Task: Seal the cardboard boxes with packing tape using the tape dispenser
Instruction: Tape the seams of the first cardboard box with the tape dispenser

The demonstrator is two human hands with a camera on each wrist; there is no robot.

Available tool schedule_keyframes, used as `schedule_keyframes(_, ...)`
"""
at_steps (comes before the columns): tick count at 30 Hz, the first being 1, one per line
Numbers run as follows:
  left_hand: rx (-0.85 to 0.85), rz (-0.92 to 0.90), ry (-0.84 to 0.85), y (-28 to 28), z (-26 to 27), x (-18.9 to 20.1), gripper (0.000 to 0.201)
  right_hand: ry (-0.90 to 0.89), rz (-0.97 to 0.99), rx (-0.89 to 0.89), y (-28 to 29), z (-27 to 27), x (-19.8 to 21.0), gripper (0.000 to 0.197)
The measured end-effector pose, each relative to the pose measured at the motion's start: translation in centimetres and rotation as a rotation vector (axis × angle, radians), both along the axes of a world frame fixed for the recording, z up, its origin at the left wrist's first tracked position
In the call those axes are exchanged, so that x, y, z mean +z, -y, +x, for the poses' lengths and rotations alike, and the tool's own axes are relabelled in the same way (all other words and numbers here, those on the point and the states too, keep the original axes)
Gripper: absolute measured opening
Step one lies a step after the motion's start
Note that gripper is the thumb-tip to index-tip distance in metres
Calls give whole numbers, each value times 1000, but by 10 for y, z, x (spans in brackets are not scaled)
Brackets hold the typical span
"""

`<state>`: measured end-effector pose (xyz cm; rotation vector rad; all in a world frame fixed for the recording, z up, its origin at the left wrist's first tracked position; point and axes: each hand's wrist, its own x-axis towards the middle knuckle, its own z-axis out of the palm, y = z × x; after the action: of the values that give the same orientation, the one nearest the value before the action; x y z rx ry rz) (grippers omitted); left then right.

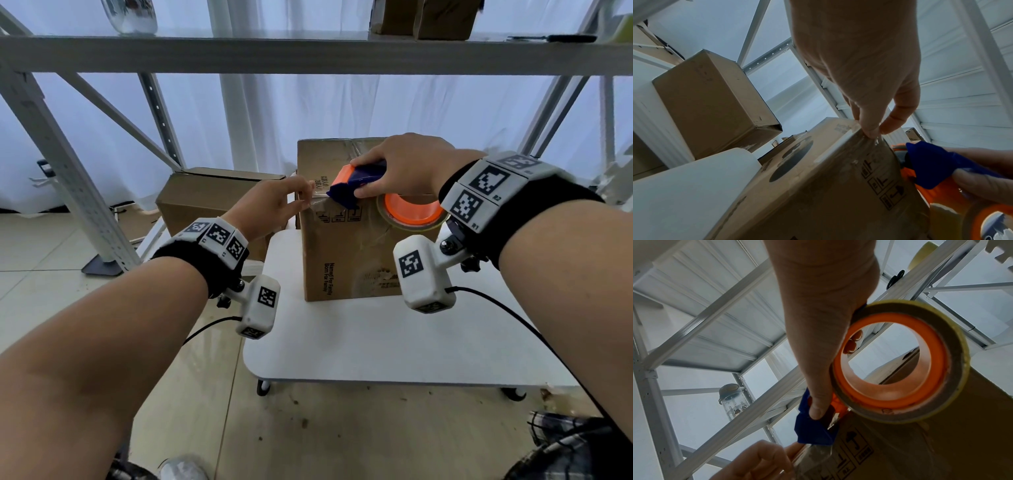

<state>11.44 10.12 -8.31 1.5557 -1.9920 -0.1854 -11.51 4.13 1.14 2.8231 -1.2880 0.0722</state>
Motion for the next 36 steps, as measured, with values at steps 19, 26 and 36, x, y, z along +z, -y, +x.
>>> schedule_keyframes(19,162,-154,-88,1,-19,-9,24,7,13,2,-1,-1,0,58)
schedule_keyframes(26,86,-167,-16,-4,-12,-26,42,5,-5,12,0,0,0,58)
schedule_keyframes(36,146,-29,67,5,-26,-14,41,0,-12,22,2,1,-1,57)
